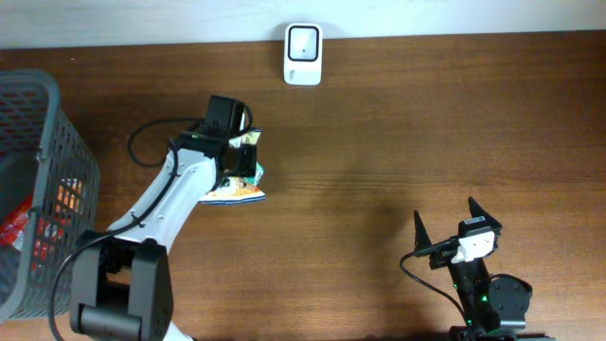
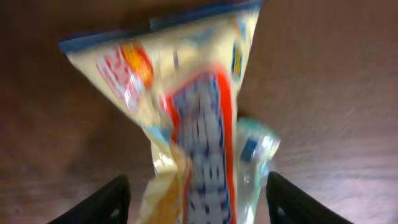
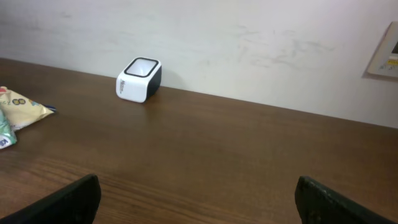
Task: Scan the item barcode
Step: 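Carry the wet-wipe packet to table center and release it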
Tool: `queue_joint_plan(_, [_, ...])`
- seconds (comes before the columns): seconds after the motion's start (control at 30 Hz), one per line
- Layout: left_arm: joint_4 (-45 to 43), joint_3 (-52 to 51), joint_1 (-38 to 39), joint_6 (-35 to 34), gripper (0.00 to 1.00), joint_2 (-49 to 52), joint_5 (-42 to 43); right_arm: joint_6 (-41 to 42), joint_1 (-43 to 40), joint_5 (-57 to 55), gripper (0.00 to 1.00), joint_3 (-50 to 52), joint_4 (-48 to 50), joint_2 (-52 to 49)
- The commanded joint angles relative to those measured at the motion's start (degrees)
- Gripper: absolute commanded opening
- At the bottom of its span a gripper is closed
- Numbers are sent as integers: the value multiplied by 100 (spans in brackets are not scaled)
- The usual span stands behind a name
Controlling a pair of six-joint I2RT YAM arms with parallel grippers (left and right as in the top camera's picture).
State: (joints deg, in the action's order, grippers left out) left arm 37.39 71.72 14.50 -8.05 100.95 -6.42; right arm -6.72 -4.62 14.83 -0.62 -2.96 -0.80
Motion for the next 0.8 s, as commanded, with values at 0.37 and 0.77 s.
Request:
queue_joint_plan(0.37, [232,1008,7,90,34,-4,-258,-33,13,-33,99,31,-28,44])
queue_joint_plan(0.77, [334,774,7,87,0,1169,-262,-33,13,-31,99,31,-31,44])
